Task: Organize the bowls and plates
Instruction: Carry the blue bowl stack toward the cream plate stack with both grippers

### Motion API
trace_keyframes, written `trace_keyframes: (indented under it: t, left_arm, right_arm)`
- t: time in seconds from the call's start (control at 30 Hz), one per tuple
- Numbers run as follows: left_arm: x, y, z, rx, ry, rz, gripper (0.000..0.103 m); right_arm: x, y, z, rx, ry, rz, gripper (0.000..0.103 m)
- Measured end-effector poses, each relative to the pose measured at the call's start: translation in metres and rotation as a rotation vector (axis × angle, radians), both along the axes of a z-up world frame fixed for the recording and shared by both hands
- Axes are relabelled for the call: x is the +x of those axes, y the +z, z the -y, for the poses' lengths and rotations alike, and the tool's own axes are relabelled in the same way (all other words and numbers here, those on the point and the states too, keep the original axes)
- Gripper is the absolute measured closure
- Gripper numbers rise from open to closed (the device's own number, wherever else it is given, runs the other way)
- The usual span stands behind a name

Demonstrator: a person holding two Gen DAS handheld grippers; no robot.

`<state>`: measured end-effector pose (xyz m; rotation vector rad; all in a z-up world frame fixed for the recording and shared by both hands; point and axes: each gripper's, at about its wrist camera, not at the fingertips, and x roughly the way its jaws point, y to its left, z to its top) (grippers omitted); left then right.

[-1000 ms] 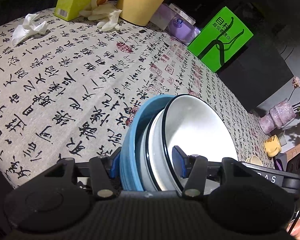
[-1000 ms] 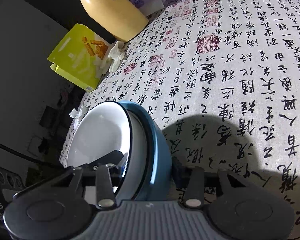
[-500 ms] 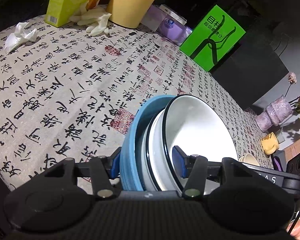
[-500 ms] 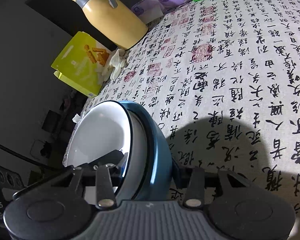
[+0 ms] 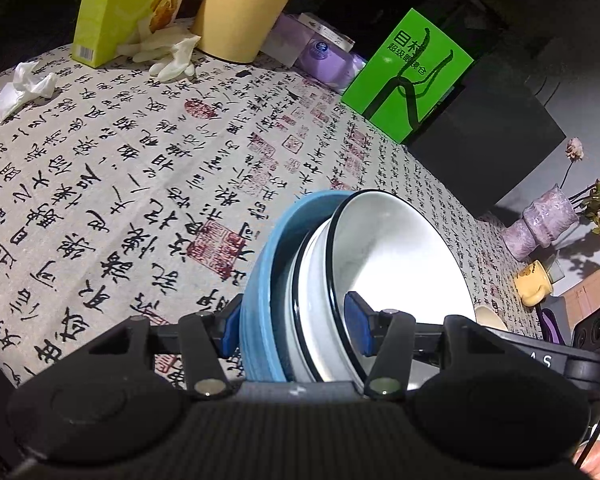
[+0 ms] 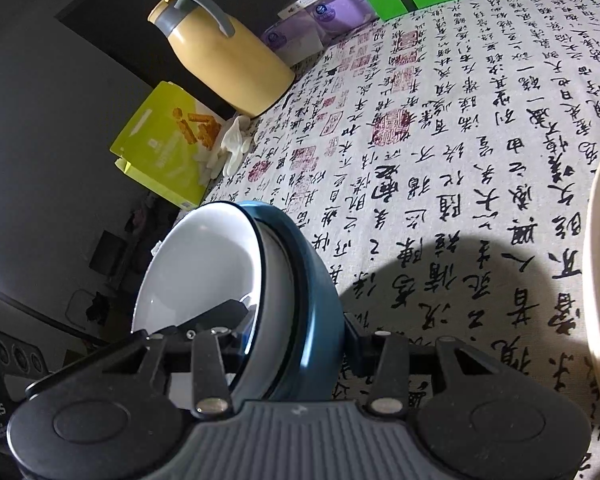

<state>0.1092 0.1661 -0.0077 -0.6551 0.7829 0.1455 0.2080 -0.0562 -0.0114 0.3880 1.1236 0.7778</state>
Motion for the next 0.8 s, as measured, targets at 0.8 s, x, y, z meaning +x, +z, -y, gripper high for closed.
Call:
trace_keyframes:
  t: [0.8]
  left_arm:
    - [0.016, 0.02, 0.055, 0.032, -0.056, 0.031, 0.051]
  right_arm:
    - [0.002, 0.017, 0.056, 0.043, -0.062, 0.041, 0.061]
